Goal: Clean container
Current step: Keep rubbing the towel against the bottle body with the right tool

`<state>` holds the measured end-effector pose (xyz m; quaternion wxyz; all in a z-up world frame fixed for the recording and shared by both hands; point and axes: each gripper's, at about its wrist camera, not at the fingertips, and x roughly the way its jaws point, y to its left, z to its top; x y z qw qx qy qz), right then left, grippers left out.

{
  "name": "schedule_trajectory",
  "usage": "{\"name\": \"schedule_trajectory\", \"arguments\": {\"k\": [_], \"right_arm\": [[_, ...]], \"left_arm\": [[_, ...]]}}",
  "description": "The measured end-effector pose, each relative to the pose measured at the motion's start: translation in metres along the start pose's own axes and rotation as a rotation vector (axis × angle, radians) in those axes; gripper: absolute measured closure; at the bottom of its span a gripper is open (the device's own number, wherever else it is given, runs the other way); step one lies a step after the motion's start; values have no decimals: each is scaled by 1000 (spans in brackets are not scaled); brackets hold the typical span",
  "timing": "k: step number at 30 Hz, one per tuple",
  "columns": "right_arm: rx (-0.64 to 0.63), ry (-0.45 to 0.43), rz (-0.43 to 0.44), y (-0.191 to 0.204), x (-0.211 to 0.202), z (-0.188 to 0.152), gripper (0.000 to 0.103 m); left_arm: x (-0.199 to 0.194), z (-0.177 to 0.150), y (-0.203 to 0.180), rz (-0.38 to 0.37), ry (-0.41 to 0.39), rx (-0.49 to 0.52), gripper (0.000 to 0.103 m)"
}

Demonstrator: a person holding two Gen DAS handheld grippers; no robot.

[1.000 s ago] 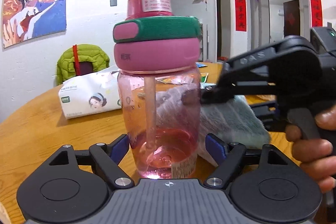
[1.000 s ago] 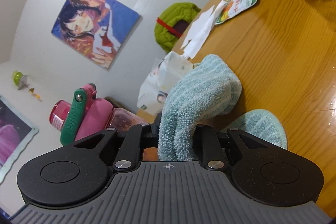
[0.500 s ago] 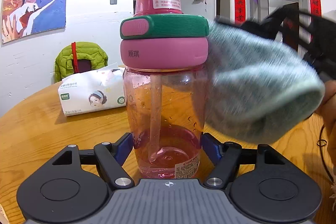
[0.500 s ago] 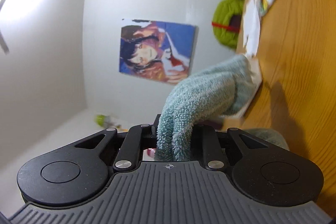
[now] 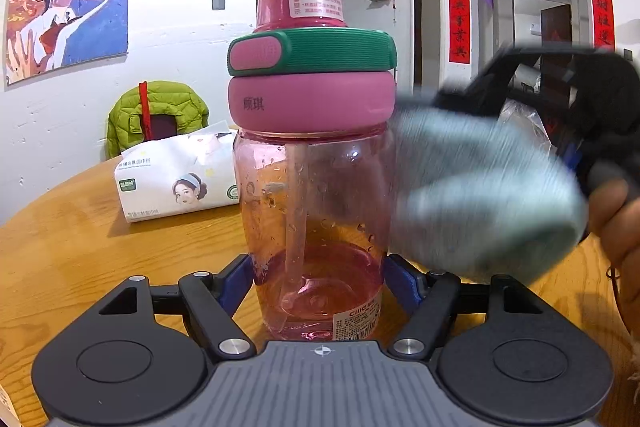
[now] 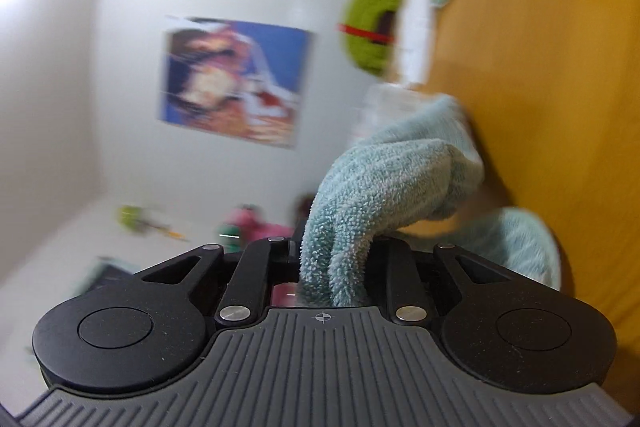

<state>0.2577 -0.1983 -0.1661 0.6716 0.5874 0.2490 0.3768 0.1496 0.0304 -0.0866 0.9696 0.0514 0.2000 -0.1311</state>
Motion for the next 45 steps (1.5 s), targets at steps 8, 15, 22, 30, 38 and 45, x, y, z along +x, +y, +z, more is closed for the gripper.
{"name": "schedule_trajectory", "arguments": {"k": [8, 15, 22, 30, 38, 45], "right_arm": [[-3, 43, -324, -16, 21, -4, 79], [-42, -20, -38, 6, 8, -3, 78], [-23, 52, -381, -16, 21, -1, 78], [-159, -73, -288, 8, 6, 4, 76], [-240, 8, -316, 21, 16, -2, 77], [-237, 44, -364, 31, 6, -5, 76]], "left_arm": [[0, 0, 0, 0, 0, 0, 33], [1, -2, -2, 2, 0, 12, 33], [0, -3, -2, 4, 3, 0, 33], [-20, -4, -22, 112, 1, -7, 23], [-22, -9, -37, 94, -5, 72, 23], [-12, -7, -12, 16, -10, 12, 32]]}}
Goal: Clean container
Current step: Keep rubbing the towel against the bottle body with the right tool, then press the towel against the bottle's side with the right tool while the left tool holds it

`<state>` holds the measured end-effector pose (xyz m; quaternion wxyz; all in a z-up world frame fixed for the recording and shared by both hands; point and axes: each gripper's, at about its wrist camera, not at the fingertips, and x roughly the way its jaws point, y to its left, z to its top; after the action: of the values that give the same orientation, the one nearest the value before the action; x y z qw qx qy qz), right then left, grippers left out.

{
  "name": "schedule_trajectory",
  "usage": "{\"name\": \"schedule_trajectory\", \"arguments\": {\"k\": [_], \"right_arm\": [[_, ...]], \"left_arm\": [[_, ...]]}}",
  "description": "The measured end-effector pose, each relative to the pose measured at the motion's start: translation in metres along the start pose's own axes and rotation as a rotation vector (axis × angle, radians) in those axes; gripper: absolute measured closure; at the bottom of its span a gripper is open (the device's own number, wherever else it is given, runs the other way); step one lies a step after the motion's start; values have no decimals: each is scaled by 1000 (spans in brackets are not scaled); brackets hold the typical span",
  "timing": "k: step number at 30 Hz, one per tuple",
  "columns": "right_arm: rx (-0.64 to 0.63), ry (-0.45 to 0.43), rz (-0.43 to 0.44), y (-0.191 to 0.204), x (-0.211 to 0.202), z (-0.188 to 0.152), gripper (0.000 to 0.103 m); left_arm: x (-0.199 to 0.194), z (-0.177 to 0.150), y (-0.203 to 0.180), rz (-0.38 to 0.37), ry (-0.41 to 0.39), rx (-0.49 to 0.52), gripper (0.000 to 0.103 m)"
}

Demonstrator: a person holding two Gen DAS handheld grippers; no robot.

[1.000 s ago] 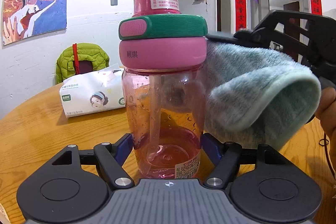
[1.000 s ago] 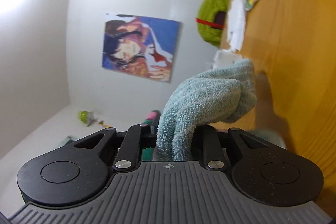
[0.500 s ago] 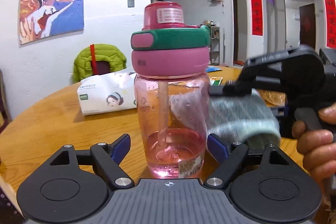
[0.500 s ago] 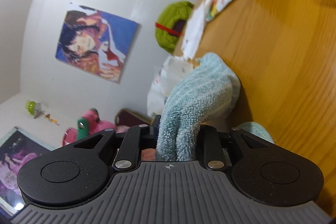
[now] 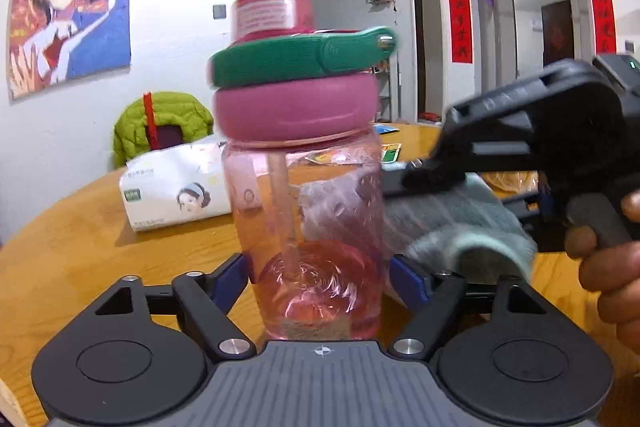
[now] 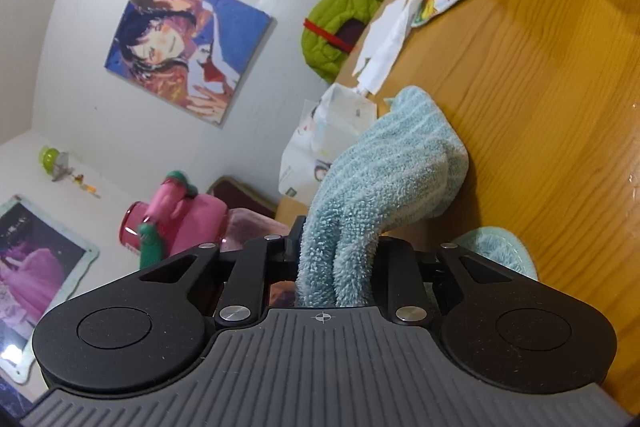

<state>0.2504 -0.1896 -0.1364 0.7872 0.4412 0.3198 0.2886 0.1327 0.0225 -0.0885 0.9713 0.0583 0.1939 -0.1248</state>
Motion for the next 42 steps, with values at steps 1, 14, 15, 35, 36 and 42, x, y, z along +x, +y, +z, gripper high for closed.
{"name": "schedule_trajectory", "arguments": {"k": [1, 14, 15, 35, 36, 42], "right_arm": [[-4, 3, -12, 0, 1, -1, 76], [241, -129, 509, -17, -29, 3, 83], [278, -105, 521, -21, -24, 1, 83], [196, -2, 207, -20, -10, -8, 81], [179, 33, 98, -22, -4, -9, 81], [137, 19, 94, -18, -6, -8, 80]], "left_arm": [[0, 0, 0, -1, 2, -2, 32], [-1, 1, -3, 3, 26, 9, 32], [0, 1, -2, 3, 26, 9, 32], [5, 3, 1, 0, 25, 12, 32], [5, 3, 1, 0, 25, 12, 32], [6, 3, 2, 0, 25, 13, 32]]}}
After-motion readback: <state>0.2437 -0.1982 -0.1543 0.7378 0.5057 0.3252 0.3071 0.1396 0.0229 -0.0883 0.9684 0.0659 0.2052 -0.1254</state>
